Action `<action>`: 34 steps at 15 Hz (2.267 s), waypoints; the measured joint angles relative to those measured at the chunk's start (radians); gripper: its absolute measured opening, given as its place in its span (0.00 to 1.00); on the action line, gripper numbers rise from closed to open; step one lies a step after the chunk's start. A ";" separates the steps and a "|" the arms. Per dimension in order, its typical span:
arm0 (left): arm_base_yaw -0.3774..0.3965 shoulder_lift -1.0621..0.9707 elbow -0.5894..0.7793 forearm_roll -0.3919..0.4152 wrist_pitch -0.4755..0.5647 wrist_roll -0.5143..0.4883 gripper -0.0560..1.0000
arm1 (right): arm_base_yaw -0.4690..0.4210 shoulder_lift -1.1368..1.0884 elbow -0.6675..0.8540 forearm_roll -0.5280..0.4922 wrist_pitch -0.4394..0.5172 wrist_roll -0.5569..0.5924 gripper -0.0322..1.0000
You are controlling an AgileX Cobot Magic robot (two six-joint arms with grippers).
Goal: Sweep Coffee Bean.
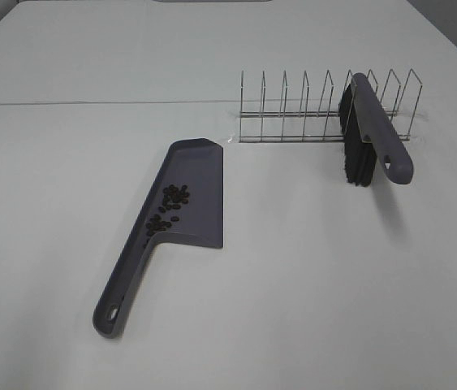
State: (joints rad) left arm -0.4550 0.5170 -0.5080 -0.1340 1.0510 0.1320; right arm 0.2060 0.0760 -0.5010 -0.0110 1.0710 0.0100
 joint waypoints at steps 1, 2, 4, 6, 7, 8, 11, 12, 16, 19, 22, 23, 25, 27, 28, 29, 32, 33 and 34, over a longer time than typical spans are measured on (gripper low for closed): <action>0.000 0.000 0.000 0.000 0.000 0.000 0.68 | 0.000 0.000 0.000 0.000 0.000 -0.001 0.77; 0.000 0.000 0.000 0.000 0.000 0.000 0.68 | 0.000 0.000 0.000 0.000 0.000 -0.001 0.77; 0.000 0.000 0.000 0.000 0.000 0.000 0.68 | 0.000 0.000 0.000 0.000 0.000 -0.001 0.77; 0.000 0.000 0.000 0.000 0.000 0.000 0.68 | 0.000 0.000 0.000 0.000 0.000 -0.001 0.77; 0.000 -0.004 0.000 0.000 0.000 0.000 0.68 | 0.000 0.000 0.000 0.000 0.000 -0.001 0.77; 0.000 -0.018 0.000 0.000 0.000 0.000 0.68 | 0.000 0.000 0.000 0.000 0.000 -0.001 0.77; 0.000 -0.089 0.000 0.000 0.000 0.000 0.68 | -0.006 0.000 0.000 0.000 0.000 -0.002 0.77; 0.009 -0.128 0.000 -0.001 0.000 0.000 0.68 | -0.033 0.000 0.000 0.000 0.000 -0.002 0.77; 0.253 -0.274 0.000 -0.001 0.000 0.001 0.68 | -0.187 0.000 0.000 0.000 0.000 -0.001 0.77; 0.389 -0.325 0.000 -0.001 0.000 0.001 0.68 | -0.231 0.000 0.000 0.000 0.000 -0.001 0.77; 0.415 -0.384 0.000 -0.001 0.000 0.001 0.68 | -0.236 0.000 0.000 0.000 0.000 -0.001 0.77; 0.415 -0.417 0.001 -0.001 0.000 0.002 0.68 | -0.236 0.000 0.000 0.000 0.000 -0.001 0.77; 0.415 -0.462 0.002 -0.001 0.001 0.003 0.68 | -0.236 0.000 0.000 0.000 0.000 -0.001 0.77; 0.415 -0.489 0.002 -0.001 0.001 0.003 0.68 | -0.236 0.000 0.000 0.000 0.000 -0.001 0.77; 0.407 -0.501 0.002 0.000 0.001 0.003 0.68 | -0.236 -0.002 0.000 0.000 0.000 -0.001 0.77; 0.397 -0.514 0.002 0.000 0.001 0.003 0.68 | -0.236 -0.008 0.000 0.000 0.000 -0.001 0.77; 0.389 -0.520 0.002 -0.001 0.001 0.003 0.68 | -0.236 -0.053 0.000 0.000 -0.001 -0.001 0.77; 0.381 -0.520 0.002 -0.001 0.001 0.003 0.68 | -0.227 -0.075 0.000 0.000 0.000 -0.001 0.77; 0.376 -0.520 0.002 -0.001 0.001 0.003 0.68 | -0.219 -0.079 0.000 0.000 0.000 -0.001 0.77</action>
State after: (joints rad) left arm -0.0790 -0.0030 -0.5060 -0.1350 1.0520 0.1350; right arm -0.0130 -0.0030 -0.5010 -0.0110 1.0710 0.0090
